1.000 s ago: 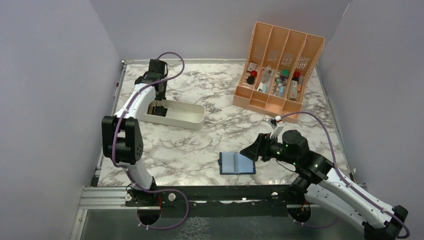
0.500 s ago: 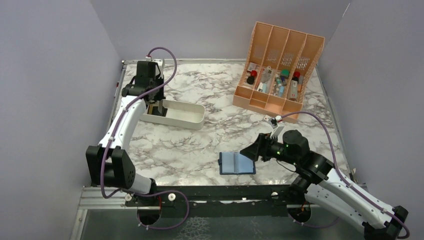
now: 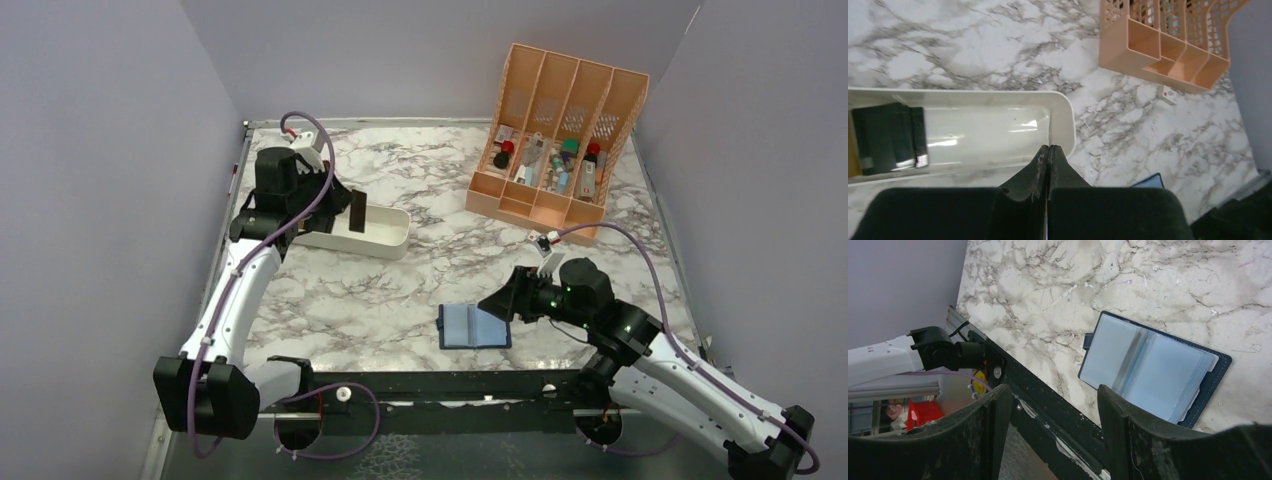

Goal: Put the credit cards into the card holder
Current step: Pick up the credit card from the storage box, then insert the credit card into the card holder.

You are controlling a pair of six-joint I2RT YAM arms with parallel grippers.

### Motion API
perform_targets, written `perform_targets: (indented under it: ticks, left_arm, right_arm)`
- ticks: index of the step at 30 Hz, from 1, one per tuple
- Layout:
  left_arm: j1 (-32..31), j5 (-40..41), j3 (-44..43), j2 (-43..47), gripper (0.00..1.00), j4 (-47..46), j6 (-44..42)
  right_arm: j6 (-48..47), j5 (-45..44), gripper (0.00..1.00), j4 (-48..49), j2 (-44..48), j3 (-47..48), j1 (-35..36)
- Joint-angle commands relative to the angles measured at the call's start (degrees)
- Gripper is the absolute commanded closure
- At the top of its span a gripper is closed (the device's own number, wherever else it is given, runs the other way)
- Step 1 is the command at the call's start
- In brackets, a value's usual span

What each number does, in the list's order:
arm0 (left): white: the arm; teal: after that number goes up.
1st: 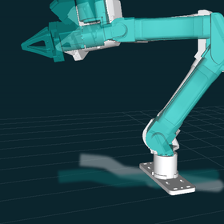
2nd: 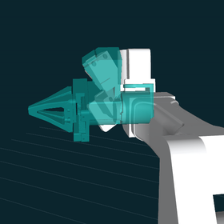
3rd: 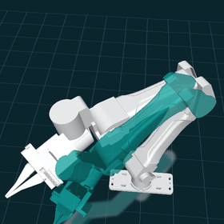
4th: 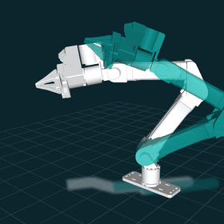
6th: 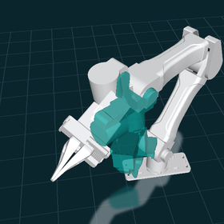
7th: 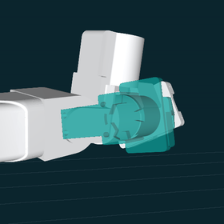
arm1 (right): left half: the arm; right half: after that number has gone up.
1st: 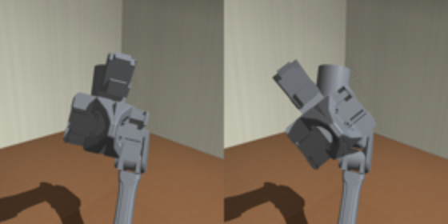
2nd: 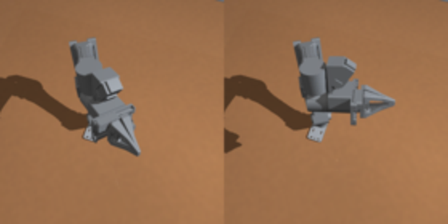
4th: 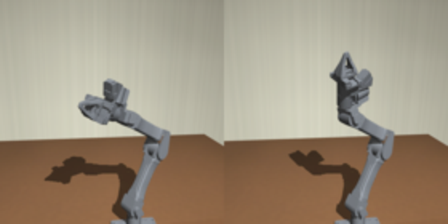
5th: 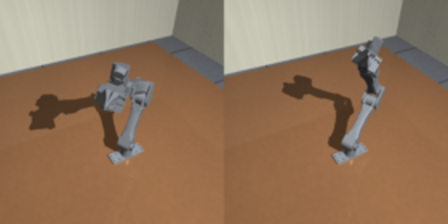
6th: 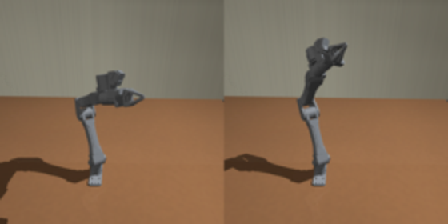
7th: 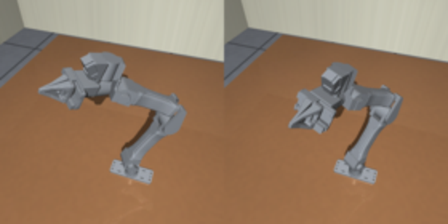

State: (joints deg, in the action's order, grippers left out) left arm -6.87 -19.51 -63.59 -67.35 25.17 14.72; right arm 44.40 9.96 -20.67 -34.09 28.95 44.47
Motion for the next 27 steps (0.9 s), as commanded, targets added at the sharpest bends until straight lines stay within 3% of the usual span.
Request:
perform_targets:
  ticks: [1,8,14,19,23,27]
  left_arm:
    - [-0.25,-13.78,7.22,2.59,1.0,-13.01,11.73]
    - [-3.71,-18.51,17.18,5.83,1.0,-24.78,24.62]
    - [-14.18,-10.67,23.67,7.58,1.0,-30.13,29.3]
    - [-20.92,-5.54,31.14,7.42,1.0,-39.97,36.32]
    - [-26.4,0.55,34.34,6.75,1.0,-42.13,38.2]
    - [-31.85,4.3,38.24,5.65,1.0,-47.61,41.75]
  right_arm:
    - [1.27,0.06,0.33,-1.03,-0.54,0.4,0.23]
    - [1.67,-2.73,0.33,-0.5,-1.19,-2.01,0.27]
    - [0.44,-9.04,0.33,-4.26,-8.14,-1.55,0.25]
    - [-0.02,-14.85,0.38,-6.39,-13.83,-0.16,0.27]
    - [-0.1,-14.59,0.44,-4.75,-16.82,-0.61,0.27]
    - [0.65,-15.6,0.44,-3.75,-18.65,-1.3,0.27]
